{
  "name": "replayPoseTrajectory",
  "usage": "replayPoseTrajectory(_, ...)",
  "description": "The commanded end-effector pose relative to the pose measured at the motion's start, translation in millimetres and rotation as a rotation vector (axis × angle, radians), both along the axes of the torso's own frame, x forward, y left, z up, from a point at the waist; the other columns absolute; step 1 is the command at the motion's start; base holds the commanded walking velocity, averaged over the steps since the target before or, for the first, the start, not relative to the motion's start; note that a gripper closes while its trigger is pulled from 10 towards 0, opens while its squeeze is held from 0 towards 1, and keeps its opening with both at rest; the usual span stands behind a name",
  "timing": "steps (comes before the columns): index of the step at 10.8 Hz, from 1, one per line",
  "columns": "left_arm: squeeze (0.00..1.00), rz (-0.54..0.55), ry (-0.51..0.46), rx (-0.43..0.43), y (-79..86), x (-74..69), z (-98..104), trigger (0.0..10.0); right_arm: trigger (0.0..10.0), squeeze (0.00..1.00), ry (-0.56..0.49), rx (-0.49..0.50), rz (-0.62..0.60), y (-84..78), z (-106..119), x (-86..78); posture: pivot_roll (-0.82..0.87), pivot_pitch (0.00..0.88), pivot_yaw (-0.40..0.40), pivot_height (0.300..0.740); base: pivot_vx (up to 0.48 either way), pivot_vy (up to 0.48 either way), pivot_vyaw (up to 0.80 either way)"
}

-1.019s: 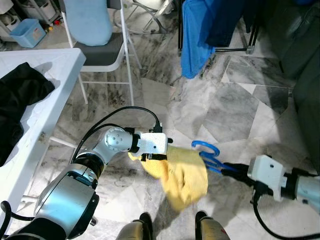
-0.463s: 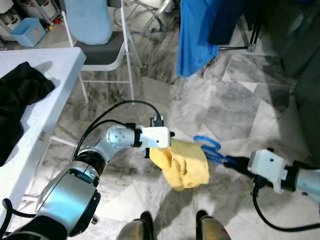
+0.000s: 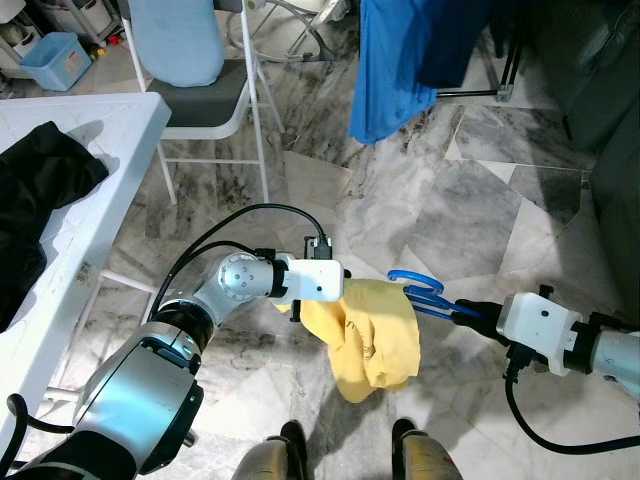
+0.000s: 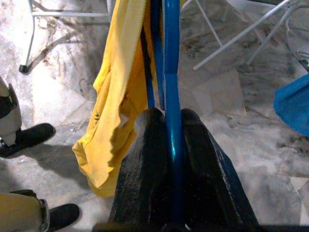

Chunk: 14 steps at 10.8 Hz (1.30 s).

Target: Hang hanger

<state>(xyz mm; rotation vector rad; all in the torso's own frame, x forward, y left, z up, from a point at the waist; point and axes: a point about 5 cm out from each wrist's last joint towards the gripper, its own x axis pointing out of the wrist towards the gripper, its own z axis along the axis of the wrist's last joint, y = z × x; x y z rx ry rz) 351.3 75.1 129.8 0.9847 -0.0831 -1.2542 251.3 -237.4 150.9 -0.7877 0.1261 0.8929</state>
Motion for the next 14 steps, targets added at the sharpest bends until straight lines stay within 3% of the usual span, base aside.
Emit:
replayPoseTrajectory(1, 0.00, 0.030, 0.022, -0.009, 3.2, -1.2, -6, 6.9, 10.0, 0.00, -0.019, 0.027, 0.041, 8.5, 0, -1.6, -0.25, 0.282, 0.170, 0.740, 0.000, 0.000, 0.00)
replayPoseTrajectory(2, 1.00, 0.061, 0.037, -0.056, 2.1, 1.0, -3, 10.0, 10.0, 0.00, -0.020, 0.027, 0.045, 9.4, -1, -2.0, -0.25, 0.281, 0.171, 0.740, 0.000, 0.000, 0.00)
replayPoseTrajectory(6, 1.00, 0.052, 0.083, -0.010, 4.4, 0.9, -6, 10.0, 10.0, 0.00, -0.028, 0.027, 0.051, 10.4, 1, -1.5, -0.25, 0.286, 0.170, 0.740, 0.000, 0.000, 0.00)
replayPoseTrajectory(7, 0.97, 0.043, 0.131, 0.014, 4.4, -0.8, -10, 10.0, 10.0, 0.00, -0.034, 0.030, 0.055, 11.4, 2, -1.4, -0.25, 0.286, 0.170, 0.740, 0.000, 0.000, 0.00)
replayPoseTrajectory(8, 0.00, 0.035, 0.130, 0.038, 3.9, -2.2, -13, 6.0, 10.0, 0.00, -0.037, 0.033, 0.059, 12.7, 3, -0.9, -0.25, 0.286, 0.169, 0.740, 0.000, 0.000, 0.00)
replayPoseTrajectory(9, 0.00, 0.036, 0.143, 0.043, 3.6, -2.7, -15, 0.0, 10.0, 0.00, -0.039, 0.036, 0.063, 13.5, 4, -1.4, -0.25, 0.286, 0.171, 0.740, 0.000, 0.000, 0.00)
replayPoseTrajectory(14, 0.00, 0.054, 0.160, 0.023, 1.9, -1.5, -14, 0.0, 10.0, 0.00, -0.044, 0.067, 0.071, 19.1, 6, -4.3, -0.26, 0.288, 0.180, 0.740, 0.000, 0.000, 0.00)
